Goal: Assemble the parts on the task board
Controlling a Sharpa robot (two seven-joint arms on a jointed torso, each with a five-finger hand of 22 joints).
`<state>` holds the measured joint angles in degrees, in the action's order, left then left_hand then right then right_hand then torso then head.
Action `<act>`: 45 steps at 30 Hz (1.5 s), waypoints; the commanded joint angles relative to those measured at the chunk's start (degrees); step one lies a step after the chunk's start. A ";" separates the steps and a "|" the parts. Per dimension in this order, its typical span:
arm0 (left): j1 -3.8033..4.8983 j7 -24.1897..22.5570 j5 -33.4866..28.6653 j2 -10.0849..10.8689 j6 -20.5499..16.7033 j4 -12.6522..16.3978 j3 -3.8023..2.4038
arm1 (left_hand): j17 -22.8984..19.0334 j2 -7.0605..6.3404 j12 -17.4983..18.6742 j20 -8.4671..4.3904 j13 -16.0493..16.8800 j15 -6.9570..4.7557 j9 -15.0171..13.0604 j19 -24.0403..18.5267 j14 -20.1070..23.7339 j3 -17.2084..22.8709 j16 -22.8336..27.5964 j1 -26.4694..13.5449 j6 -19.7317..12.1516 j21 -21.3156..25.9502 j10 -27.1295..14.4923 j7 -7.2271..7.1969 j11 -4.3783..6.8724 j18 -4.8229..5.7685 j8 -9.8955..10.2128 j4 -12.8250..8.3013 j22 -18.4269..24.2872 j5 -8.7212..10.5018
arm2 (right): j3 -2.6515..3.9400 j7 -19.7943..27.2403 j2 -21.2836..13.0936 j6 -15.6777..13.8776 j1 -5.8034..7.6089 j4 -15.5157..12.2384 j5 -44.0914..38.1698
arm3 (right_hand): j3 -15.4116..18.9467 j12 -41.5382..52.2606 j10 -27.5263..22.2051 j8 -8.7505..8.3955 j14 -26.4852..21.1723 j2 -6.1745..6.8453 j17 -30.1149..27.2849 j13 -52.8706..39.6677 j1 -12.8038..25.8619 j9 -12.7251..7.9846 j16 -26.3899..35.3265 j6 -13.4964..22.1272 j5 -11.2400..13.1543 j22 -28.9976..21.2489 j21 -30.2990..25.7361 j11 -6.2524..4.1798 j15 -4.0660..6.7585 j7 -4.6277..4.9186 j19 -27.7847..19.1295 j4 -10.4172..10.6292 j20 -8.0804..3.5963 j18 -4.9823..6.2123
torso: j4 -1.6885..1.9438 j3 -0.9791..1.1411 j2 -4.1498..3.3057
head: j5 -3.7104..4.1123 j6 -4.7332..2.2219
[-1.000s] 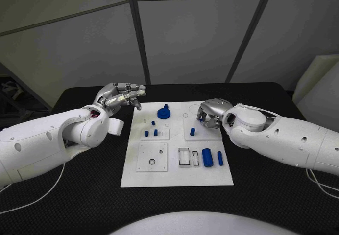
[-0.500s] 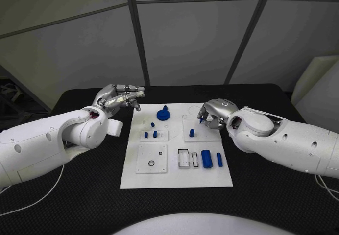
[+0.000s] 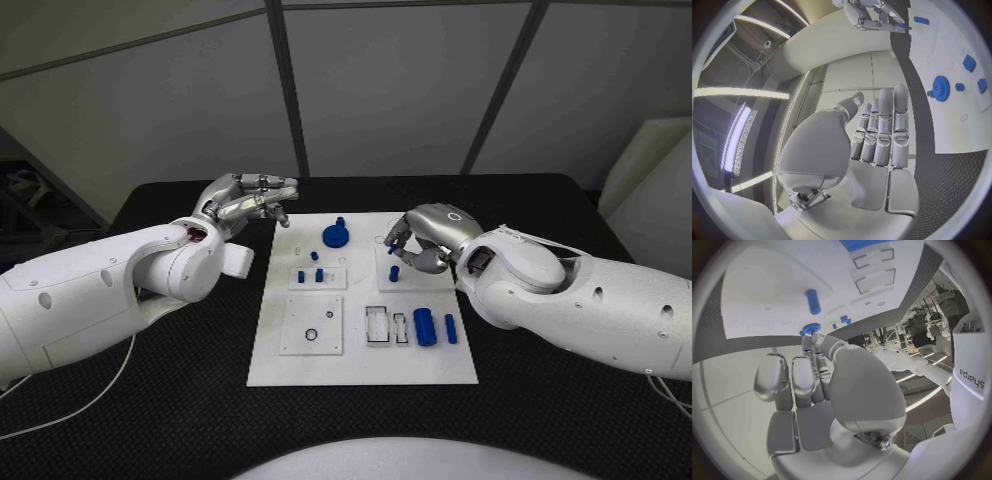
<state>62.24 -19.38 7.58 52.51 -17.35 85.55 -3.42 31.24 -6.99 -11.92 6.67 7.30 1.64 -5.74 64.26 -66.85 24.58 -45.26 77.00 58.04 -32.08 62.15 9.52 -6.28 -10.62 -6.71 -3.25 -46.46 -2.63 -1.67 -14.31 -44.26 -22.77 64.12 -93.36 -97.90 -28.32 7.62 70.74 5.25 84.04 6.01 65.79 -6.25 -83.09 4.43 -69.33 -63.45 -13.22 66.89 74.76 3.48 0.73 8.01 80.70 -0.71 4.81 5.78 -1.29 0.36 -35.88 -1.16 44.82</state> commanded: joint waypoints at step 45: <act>0.15 0.26 -0.64 -2.63 2.17 -0.87 -0.08 | -0.27 0.71 0.11 0.20 -0.10 -0.06 0.08 -0.53 0.54 -0.16 0.50 -0.13 -0.12 0.57 -0.74 0.38 0.00 0.32 -0.02 -0.18 0.19 -0.10 | -5.09 3.42 12.63 8.44 -2.45 2.52 2.14 | -0.09 -0.55 -0.09 -0.21 2.55 0.05 -0.34 -0.19 0.75 -0.02 -0.21 -0.17 -0.25 0.41 0.54 0.51 0.29 0.39 0.40 -0.33 0.04 -1.18 | 0.03 -0.05 -0.08 | -7.16 3.37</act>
<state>62.29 -19.01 7.13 49.93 -16.06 84.65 -3.43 31.07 -6.77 -11.92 6.88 7.26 1.64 -5.76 64.07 -66.85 24.58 -45.04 76.77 58.04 -31.85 61.75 9.52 -6.27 -10.62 -6.71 -3.24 -46.34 -2.63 -6.63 -11.17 -31.70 -15.63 61.64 -90.91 -95.22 -28.32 7.43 70.52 4.97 84.04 6.02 65.52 -6.35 -83.08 4.31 -69.33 -63.58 -13.16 67.22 74.99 3.70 0.73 8.15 80.69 -0.71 4.81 5.78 -1.26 0.30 -35.97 -8.28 48.08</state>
